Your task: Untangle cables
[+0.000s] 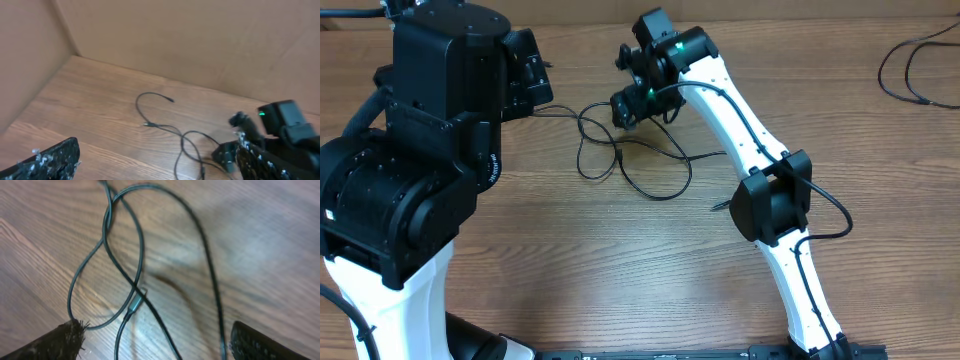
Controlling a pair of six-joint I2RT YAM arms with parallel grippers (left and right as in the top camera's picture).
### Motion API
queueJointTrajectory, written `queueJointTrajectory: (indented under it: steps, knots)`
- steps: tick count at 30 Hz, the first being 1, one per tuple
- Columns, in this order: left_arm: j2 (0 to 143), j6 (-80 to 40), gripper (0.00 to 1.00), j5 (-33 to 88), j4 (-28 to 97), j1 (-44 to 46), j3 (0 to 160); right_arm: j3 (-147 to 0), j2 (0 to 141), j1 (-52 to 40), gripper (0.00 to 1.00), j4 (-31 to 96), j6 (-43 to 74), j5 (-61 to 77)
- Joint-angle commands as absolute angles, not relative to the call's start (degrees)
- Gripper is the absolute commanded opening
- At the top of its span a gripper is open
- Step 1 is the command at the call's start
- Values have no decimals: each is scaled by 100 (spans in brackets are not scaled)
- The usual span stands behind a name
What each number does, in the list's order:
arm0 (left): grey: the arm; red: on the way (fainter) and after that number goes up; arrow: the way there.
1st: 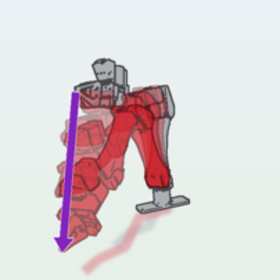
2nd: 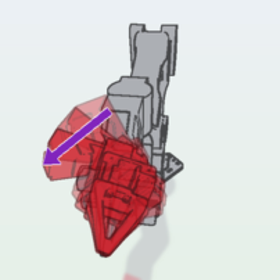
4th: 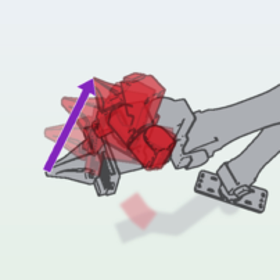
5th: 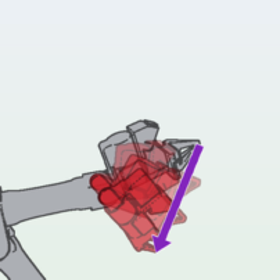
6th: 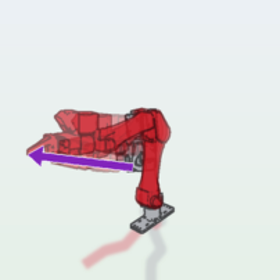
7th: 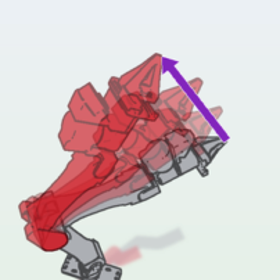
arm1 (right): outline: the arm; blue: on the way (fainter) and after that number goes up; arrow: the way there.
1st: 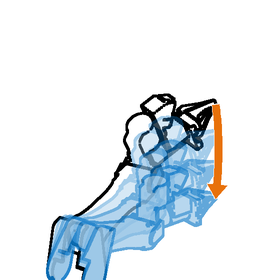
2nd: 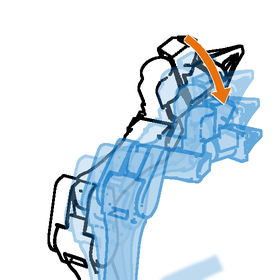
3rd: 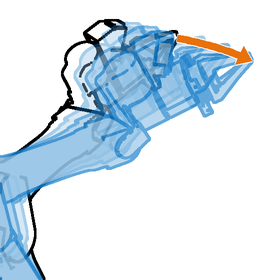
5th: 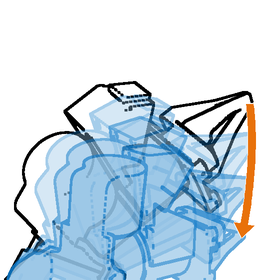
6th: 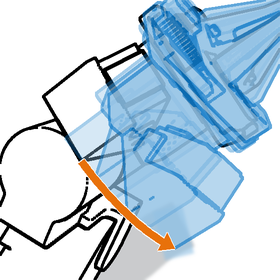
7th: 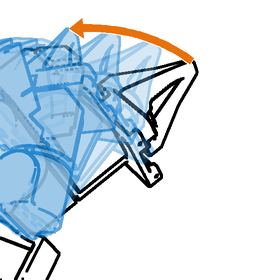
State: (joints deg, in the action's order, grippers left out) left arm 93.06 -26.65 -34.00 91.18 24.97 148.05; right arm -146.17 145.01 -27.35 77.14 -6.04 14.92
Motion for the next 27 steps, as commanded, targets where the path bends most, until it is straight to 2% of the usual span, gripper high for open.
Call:
queueJointTrajectory:
  steps: [1, 5, 10, 21, 27]
  knots:
    - [9255, -2685, 100, -4252, 9205, 2464, 14803, -14558, 14429, -2639, 92, 7625, -655, 1267]
    - [9181, -2707, 100, -4941, 9332, 2364, 14803, -14457, 14610, -2639, 89, 7625, -740, 1269]
    - [9039, -3035, 100, -4825, 9655, 1540, 14803, -14453, 14645, -2639, 89, 7616, -762, 1269]
    - [8945, -2467, 99, -2226, 9601, -1326, 14792, -14431, 14685, -2639, 89, 7592, -779, 1273]
    - [9050, -1916, 100, -353, 9520, -1839, 14792, -14151, 14687, -2639, 87, 7306, -779, 1271]
